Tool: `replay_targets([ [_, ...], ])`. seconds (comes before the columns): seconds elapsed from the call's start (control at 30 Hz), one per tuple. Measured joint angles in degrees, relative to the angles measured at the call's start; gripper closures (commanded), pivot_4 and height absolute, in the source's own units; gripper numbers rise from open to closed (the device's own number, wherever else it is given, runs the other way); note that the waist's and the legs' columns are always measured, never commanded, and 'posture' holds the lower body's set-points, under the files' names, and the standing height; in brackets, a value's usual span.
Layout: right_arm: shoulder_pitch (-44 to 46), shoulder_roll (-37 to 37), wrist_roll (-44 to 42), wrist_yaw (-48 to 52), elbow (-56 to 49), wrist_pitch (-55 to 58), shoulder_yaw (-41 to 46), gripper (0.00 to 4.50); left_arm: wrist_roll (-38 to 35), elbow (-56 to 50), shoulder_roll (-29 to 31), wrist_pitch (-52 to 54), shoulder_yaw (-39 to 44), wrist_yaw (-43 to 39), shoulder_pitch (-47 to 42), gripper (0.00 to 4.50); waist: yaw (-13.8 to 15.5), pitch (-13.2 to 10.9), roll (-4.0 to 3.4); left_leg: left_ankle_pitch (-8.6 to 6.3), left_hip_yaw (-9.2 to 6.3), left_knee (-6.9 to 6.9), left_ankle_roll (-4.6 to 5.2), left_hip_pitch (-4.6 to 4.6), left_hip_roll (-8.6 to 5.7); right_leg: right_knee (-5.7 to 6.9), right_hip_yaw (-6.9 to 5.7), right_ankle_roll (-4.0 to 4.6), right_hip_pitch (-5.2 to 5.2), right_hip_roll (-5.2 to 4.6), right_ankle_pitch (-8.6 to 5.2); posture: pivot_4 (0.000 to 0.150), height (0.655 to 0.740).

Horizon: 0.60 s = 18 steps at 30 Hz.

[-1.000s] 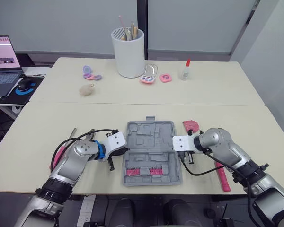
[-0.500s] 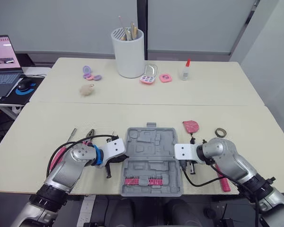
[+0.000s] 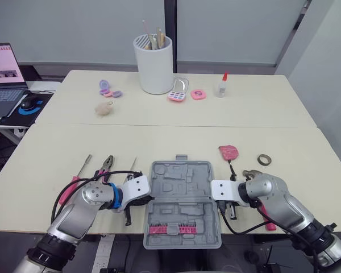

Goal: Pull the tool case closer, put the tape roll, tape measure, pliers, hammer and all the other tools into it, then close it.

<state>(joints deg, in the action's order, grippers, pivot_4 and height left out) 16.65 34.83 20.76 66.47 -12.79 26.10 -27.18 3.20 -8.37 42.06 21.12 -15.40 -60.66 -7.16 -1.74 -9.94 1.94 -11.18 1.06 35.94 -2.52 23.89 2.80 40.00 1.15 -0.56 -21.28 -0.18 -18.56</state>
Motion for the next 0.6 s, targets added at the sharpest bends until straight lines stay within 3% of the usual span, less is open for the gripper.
replay_targets([
  [0.6, -0.27, 0.46, -1.24, 0.03, -0.38, 0.72, -0.99, 4.48, -0.06, -1.47, 0.34, 1.62, 0.00, -0.05, 0.93, 4.50, 0.00, 0.08, 0.00, 0.00, -0.06, 0.00, 0.00, -0.01, 0.00, -0.01, 0.00, 0.00, 0.04, 0.02, -0.01, 0.150, 0.7400],
])
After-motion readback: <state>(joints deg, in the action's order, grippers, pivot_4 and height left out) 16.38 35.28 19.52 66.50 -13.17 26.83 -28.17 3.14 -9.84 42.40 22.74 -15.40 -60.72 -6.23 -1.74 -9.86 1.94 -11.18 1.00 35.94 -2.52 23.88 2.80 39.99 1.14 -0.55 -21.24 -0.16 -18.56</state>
